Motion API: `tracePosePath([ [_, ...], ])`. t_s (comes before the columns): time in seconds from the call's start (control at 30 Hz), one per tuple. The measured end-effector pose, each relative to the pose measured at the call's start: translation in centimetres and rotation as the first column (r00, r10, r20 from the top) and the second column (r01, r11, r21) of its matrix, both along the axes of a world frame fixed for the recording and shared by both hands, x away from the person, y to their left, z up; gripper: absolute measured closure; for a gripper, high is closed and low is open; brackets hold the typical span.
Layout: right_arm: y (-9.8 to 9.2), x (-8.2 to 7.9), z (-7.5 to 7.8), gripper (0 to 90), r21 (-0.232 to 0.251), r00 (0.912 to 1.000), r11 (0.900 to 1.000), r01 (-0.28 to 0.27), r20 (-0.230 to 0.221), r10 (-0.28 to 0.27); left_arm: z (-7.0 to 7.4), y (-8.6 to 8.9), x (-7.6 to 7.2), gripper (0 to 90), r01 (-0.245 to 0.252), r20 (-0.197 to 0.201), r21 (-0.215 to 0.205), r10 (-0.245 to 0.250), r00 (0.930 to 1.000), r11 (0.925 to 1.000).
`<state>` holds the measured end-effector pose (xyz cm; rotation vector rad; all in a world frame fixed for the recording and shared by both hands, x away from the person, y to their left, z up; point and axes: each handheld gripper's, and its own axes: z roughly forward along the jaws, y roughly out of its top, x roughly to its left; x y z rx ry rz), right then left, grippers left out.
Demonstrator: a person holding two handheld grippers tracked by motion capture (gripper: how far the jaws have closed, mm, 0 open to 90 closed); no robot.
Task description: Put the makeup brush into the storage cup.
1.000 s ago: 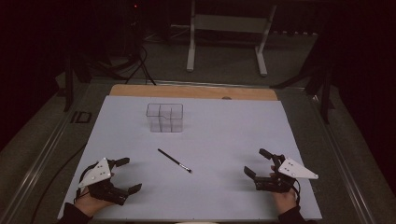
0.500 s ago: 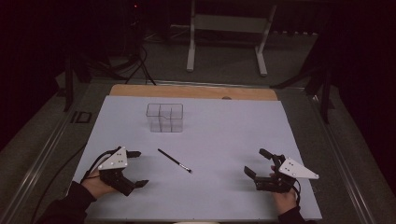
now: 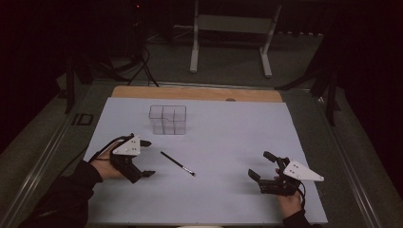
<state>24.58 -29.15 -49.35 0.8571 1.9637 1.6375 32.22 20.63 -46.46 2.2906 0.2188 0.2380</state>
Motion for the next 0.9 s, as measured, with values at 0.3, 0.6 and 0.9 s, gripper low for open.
tracePosePath([
  [0.3, 0.0, 0.0, 0.0, 10.5, 0.002, 1.0, 1.0, -0.003, -0.004, 0.003, 0.4, -1.3, 1.3, 2.9, 0.056, 0.003, 0.053, -0.056, 0.9984, 0.997],
  [0.6, 0.0, 0.0, 0.0, 10.5, -0.001, 1.0, 1.0, -0.005, -0.007, 0.005, 0.5, -3.4, 2.8, 5.1, 0.126, 0.0, 0.121, -0.127, 0.9919, 0.9846],
  [0.9, 0.0, 0.1, -0.1, 10.5, 0.003, 0.9999, 1.0, -0.006, -0.011, 0.006, 0.4, -5.6, 3.8, 15.0, 0.214, 0.005, 0.169, -0.218, 0.9759, 0.962],
])
